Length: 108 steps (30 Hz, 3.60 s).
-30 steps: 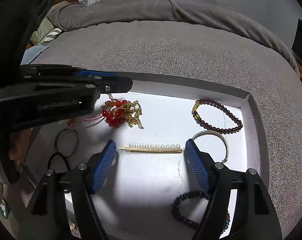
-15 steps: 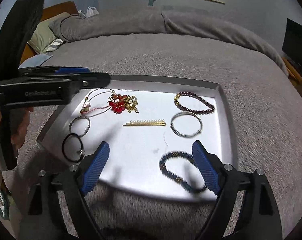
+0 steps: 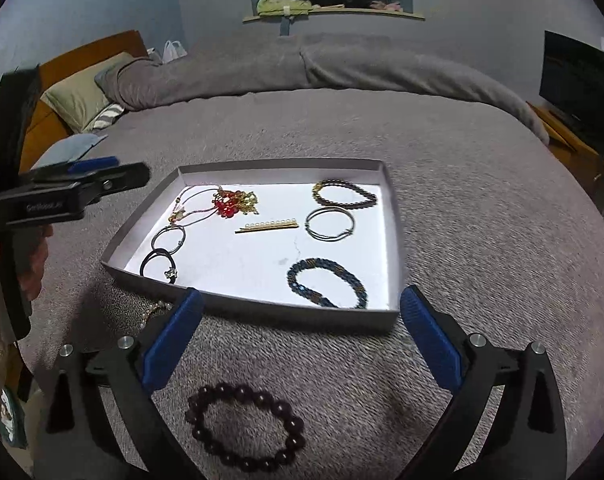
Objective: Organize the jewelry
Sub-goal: 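Open both grippers to release the items in the tray and withdraw, then grasp the pearl ring clip with left gripper while right grasps dark bead bracelet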
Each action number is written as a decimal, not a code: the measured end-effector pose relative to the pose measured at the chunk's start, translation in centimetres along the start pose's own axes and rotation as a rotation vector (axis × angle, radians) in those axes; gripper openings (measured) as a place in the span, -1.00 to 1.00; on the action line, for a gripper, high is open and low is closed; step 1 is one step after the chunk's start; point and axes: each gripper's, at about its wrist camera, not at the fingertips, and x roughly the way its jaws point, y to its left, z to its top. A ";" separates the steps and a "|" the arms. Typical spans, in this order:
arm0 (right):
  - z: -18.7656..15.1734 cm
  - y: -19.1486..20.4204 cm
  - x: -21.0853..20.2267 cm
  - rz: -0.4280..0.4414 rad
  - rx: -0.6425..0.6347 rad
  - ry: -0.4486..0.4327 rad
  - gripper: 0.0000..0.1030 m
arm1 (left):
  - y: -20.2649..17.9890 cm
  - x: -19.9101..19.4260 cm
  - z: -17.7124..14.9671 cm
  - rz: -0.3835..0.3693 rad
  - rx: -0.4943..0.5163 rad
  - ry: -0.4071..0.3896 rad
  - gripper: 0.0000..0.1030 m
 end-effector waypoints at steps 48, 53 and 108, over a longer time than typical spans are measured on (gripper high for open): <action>-7.9 -3.4 -2.8 -0.036 0.001 0.000 0.89 | -6.2 0.8 -12.6 0.025 -0.037 0.073 0.82; -8.3 -3.7 -2.7 -0.013 0.007 0.000 0.89 | -5.9 1.6 -12.2 0.047 -0.084 0.061 0.73; -9.9 0.7 1.1 0.037 -0.140 0.127 -0.70 | -2.5 -1.1 -14.2 -0.017 0.025 0.096 -0.18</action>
